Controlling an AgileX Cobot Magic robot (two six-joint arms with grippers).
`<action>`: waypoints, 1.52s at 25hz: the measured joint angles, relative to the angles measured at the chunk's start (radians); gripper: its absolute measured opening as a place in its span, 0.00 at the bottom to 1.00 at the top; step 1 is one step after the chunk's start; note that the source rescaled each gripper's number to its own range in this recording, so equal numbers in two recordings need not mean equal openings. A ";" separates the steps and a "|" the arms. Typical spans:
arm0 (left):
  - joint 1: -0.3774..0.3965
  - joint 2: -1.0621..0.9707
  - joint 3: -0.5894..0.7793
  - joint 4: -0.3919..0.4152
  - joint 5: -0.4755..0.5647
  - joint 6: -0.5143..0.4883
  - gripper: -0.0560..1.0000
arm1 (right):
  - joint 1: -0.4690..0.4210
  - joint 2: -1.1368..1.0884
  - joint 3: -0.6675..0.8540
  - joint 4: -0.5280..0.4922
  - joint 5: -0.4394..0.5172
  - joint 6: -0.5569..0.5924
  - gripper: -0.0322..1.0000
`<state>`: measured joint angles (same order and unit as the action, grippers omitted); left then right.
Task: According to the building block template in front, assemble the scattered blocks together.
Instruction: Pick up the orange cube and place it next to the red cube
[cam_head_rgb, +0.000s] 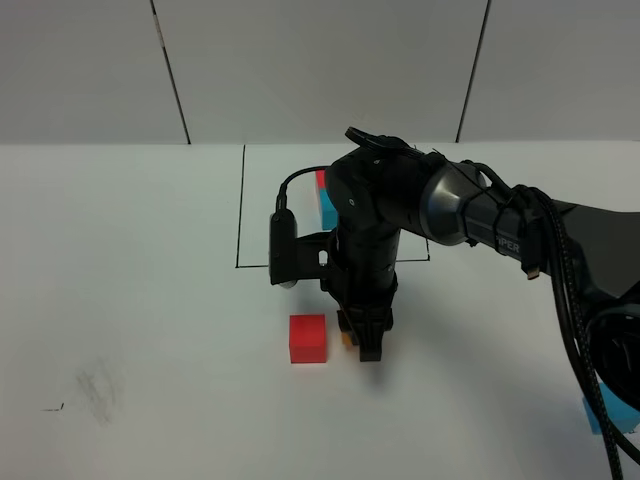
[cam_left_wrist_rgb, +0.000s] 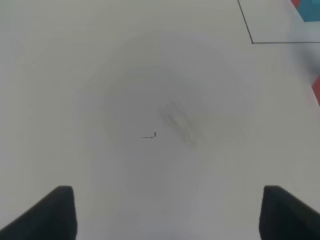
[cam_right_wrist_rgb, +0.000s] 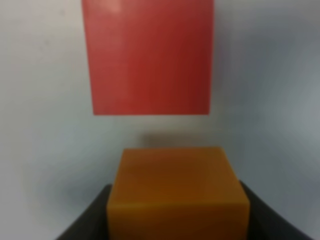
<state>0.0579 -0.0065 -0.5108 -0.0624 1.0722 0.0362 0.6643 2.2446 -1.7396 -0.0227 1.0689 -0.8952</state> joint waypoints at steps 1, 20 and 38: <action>0.000 0.000 0.000 0.000 0.000 0.000 0.80 | 0.000 0.003 -0.001 0.006 0.003 -0.002 0.03; 0.000 0.000 0.000 0.000 0.000 0.000 0.80 | 0.000 0.005 -0.002 0.095 -0.038 -0.015 0.03; 0.000 0.000 0.000 0.000 0.000 0.000 0.80 | 0.000 0.069 -0.007 0.100 -0.046 -0.016 0.03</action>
<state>0.0579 -0.0065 -0.5108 -0.0624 1.0722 0.0362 0.6643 2.3133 -1.7466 0.0769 1.0229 -0.9107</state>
